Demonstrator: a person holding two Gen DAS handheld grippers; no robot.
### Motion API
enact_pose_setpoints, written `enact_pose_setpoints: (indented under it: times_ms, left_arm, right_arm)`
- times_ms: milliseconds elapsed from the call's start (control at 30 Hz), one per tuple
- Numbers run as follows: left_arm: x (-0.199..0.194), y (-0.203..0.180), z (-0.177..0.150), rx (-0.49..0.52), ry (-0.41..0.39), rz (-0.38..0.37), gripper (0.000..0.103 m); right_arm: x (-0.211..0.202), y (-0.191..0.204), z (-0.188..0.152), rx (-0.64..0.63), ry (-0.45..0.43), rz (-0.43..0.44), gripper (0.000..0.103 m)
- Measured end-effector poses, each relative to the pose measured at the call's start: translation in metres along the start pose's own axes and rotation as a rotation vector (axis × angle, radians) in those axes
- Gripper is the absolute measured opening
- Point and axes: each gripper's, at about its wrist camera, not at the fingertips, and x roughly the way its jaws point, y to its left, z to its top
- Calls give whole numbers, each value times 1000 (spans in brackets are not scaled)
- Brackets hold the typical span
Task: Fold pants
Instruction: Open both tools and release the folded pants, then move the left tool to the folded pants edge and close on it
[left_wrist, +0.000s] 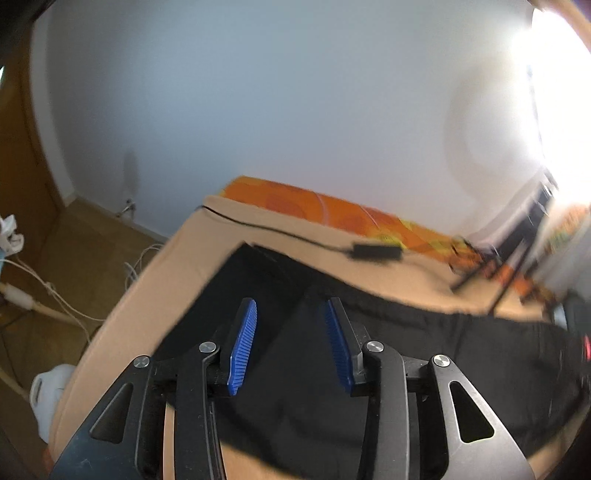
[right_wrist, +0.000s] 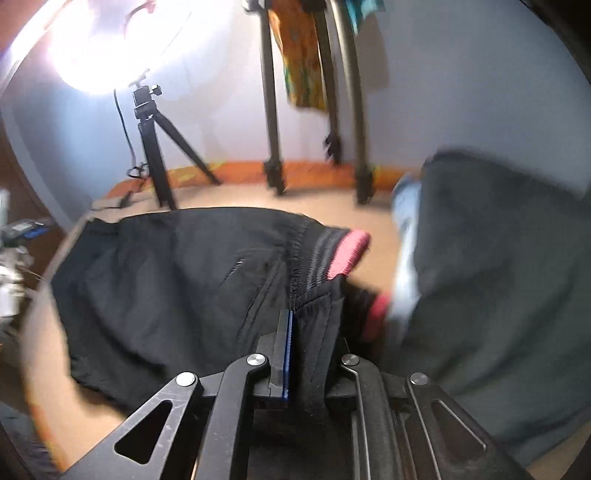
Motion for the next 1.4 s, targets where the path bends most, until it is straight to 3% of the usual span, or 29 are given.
enact_pose_setpoints:
  times_ms: [100, 233, 300, 400, 567, 733, 800, 1000, 1100, 1200, 1300, 1400]
  left_arm:
    - [-6, -17, -23, 64, 37, -43, 37]
    - [-5, -32, -48, 129, 93, -108, 37]
    - [-2, -44, -59, 159, 127, -153, 37]
    - [6, -63, -65, 191, 155, -195, 37]
    - [21, -119, -80, 319, 158, -247, 37]
    - [51, -147, -96, 416, 167, -142, 37]
    - [54, -140, -96, 412, 150, -136, 43]
    - [57, -97, -86, 426, 115, -14, 45]
    - [62, -63, -78, 394, 105, 37, 64]
    - [72, -31, -63, 356, 94, 144, 65]
    - [65, 13, -44, 230, 60, 188, 63]
    - [52, 58, -29, 57, 42, 150, 63]
  right_arm:
    - [12, 8, 1, -73, 27, -58, 9]
    - [26, 8, 0, -104, 79, -127, 27]
    - [19, 4, -1, -85, 64, -139, 38]
    - [-6, 4, -7, -98, 16, -168, 41]
    - [-43, 39, -10, -110, -55, -22, 41]
    - [-31, 100, -13, -217, -27, 110, 41]
    - [-20, 112, -16, -230, -6, 130, 41]
    - [19, 122, -32, -237, 109, 175, 41]
    - [29, 117, -33, -212, 143, 182, 41]
    - [31, 112, -27, -200, 138, 178, 41]
    - [24, 108, -14, -162, 106, 198, 41]
    - [17, 124, -2, -201, 79, 202, 41]
